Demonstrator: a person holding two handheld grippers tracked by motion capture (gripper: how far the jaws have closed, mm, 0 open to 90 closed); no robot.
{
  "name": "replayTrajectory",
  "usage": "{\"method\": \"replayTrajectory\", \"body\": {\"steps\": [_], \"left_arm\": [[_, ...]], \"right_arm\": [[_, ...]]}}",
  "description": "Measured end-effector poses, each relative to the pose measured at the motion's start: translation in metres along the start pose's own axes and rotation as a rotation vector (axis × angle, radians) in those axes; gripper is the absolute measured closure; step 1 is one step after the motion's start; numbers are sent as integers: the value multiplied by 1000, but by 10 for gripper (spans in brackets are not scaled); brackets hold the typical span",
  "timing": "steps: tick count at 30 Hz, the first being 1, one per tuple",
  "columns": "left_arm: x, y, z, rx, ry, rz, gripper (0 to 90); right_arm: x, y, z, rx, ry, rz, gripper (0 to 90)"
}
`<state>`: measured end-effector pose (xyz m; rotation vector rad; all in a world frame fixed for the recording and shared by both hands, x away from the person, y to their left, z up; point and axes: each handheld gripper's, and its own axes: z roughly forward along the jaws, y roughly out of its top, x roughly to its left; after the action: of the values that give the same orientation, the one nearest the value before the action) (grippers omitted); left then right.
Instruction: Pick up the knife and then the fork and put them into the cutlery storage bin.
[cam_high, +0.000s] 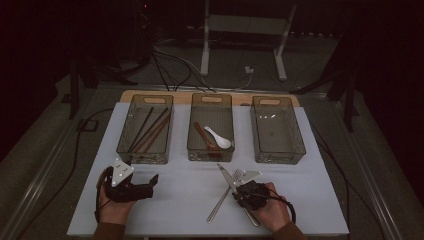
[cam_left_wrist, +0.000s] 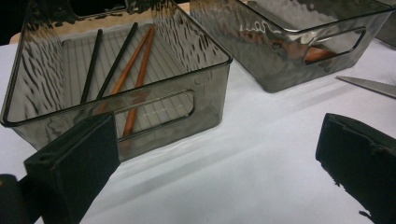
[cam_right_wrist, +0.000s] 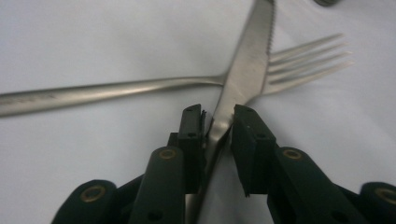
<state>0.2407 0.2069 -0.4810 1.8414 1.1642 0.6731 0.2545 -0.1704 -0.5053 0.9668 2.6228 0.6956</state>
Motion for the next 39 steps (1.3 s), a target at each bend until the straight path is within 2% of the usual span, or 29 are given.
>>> {"method": "replayTrajectory", "body": {"steps": [4, 6, 7, 8, 12, 18, 20, 25, 32, 39], "left_arm": [[0, 0, 0, -1, 3, -2, 7], [0, 0, 0, -1, 3, 3, 7], [0, 0, 0, 0, 3, 2, 7], [-1, 0, 0, 0, 1, 2, 7], [-1, 1, 0, 1, 0, 5, 7], [-1, 0, 1, 4, -2, 3, 7], [-2, 0, 1, 4, -3, 5, 7], [-3, 0, 2, 6, -5, 7, 7], [-3, 0, 2, 6, -7, 6, 7], [-3, 0, 2, 8, -7, 7, 7]], "right_arm": [[-3, -1, 0, -2, -38, 2, 722], [-3, -1, 1, -13, -65, -2, 668], [-2, 0, 3, -22, -86, 8, 645], [-3, 1, 4, -27, -87, 15, 647], [-14, 4, 8, -31, -21, 97, 672], [-21, 6, 10, -24, 11, 142, 722], [-19, 6, 9, -22, -10, 116, 788], [-14, 8, 9, -24, -19, 80, 860], [-12, 14, 14, -20, -29, 50, 863], [-12, 16, 15, -14, -19, 26, 875]]}}
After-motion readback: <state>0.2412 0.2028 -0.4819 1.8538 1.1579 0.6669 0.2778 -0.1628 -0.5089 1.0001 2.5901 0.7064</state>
